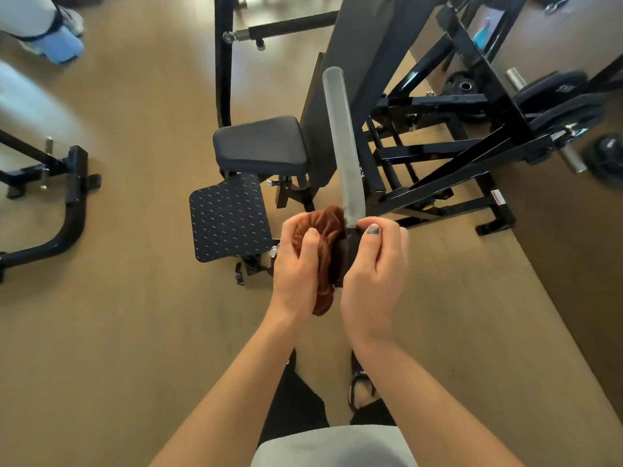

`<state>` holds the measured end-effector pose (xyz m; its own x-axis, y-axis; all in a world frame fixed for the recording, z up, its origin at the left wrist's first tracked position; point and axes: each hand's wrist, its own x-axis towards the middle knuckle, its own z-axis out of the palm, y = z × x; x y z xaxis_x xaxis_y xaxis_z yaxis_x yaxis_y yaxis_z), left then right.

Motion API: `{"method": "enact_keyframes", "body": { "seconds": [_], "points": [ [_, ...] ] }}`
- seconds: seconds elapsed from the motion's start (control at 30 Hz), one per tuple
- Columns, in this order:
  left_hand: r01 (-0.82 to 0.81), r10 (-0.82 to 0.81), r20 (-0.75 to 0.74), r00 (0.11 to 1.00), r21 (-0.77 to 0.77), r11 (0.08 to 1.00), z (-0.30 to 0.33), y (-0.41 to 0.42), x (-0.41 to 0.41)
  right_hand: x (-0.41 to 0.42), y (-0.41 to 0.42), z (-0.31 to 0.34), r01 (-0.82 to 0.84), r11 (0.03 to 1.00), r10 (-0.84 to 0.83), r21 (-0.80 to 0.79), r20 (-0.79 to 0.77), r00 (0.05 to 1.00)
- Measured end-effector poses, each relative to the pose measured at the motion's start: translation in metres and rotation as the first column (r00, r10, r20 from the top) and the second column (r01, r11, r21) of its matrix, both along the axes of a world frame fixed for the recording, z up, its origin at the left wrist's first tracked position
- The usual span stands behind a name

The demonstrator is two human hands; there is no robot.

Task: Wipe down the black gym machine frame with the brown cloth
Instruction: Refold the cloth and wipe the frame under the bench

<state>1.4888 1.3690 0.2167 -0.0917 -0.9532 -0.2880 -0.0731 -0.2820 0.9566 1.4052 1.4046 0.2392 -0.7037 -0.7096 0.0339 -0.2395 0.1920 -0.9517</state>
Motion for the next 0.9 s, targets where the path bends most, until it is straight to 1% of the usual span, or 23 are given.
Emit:
{"method": "enact_keyframes", "body": {
  "seconds": [0.03,0.07,0.17,0.23,0.27,0.33,0.4,0.47,0.5,0.53,0.57,0.6,0.63,0.7,0.73,0.77,0.83,0.9],
  "points": [
    [0.020,-0.020,0.000,1.000,0.028,0.999,-0.011,-0.005,0.007,0.000,-0.001,-0.002,0.023,1.000,-0.024,-0.012,-0.028,0.999],
    [0.032,-0.034,0.045,0.998,0.050,0.998,-0.027,-0.012,0.016,0.001,-0.002,-0.003,0.050,0.999,-0.051,-0.018,-0.062,0.997],
    [0.065,-0.096,0.228,0.969,0.139,0.988,-0.067,-0.031,0.039,0.006,-0.005,-0.004,0.103,0.995,-0.104,-0.020,-0.129,0.986],
    [0.075,-0.121,0.246,0.962,0.186,0.980,-0.076,-0.037,0.040,0.006,-0.004,-0.002,0.158,0.987,-0.155,0.003,-0.157,0.975],
    [0.088,-0.130,0.241,0.962,0.178,0.980,-0.074,-0.036,0.039,0.004,0.000,0.002,0.179,0.984,-0.176,-0.002,-0.215,0.961],
    [0.127,-0.142,0.201,0.969,0.085,0.988,-0.060,-0.026,0.036,0.023,0.002,0.008,0.231,0.973,-0.211,0.007,-0.388,0.897],
    [0.181,-0.173,0.093,0.981,-0.083,0.980,-0.046,-0.012,0.034,0.060,-0.005,0.002,0.220,0.975,-0.178,0.024,-0.505,0.845],
    [0.215,-0.231,-0.045,0.972,-0.231,0.949,-0.033,-0.001,0.033,0.091,-0.012,-0.001,0.163,0.986,-0.161,-0.027,-0.369,0.915],
    [0.207,-0.237,-0.077,0.969,-0.277,0.938,-0.030,0.001,0.032,0.092,-0.013,-0.005,0.146,0.987,-0.161,-0.070,-0.367,0.916],
    [0.195,-0.235,-0.098,0.967,-0.308,0.931,-0.035,-0.001,0.032,0.087,-0.011,-0.005,0.165,0.986,-0.157,-0.026,-0.472,0.868],
    [0.183,-0.218,-0.080,0.973,-0.318,0.930,-0.045,-0.005,0.032,0.080,-0.006,-0.002,0.204,0.976,-0.117,0.073,-0.615,0.780],
    [0.170,-0.189,-0.031,0.982,-0.305,0.937,-0.057,-0.009,0.033,0.071,0.000,-0.002,0.215,0.964,-0.018,0.158,-0.764,0.645],
    [0.160,-0.150,0.055,0.987,-0.295,0.942,-0.074,-0.014,0.038,0.071,0.000,-0.004,0.215,0.948,0.068,0.234,-0.810,0.583],
    [0.181,-0.141,0.188,0.972,-0.215,0.960,-0.108,-0.021,0.055,0.069,-0.001,-0.002,0.259,0.919,0.115,0.298,-0.830,0.546],
    [0.201,-0.155,0.241,0.958,-0.180,0.963,-0.122,-0.024,0.065,0.074,-0.004,0.001,0.274,0.910,0.117,0.312,-0.826,0.552],
    [0.229,-0.169,0.324,0.931,-0.156,0.961,-0.133,-0.030,0.076,0.076,-0.004,0.000,0.286,0.896,0.135,0.340,-0.821,0.555],
    [0.213,-0.199,0.345,0.917,-0.005,0.977,-0.161,-0.040,0.092,0.076,-0.001,0.002,0.296,0.898,0.148,0.326,-0.856,0.495],
    [0.169,-0.186,0.369,0.911,0.078,0.983,-0.166,-0.042,0.091,0.077,0.001,0.007,0.272,0.910,0.163,0.313,-0.874,0.459]
  ]
}}
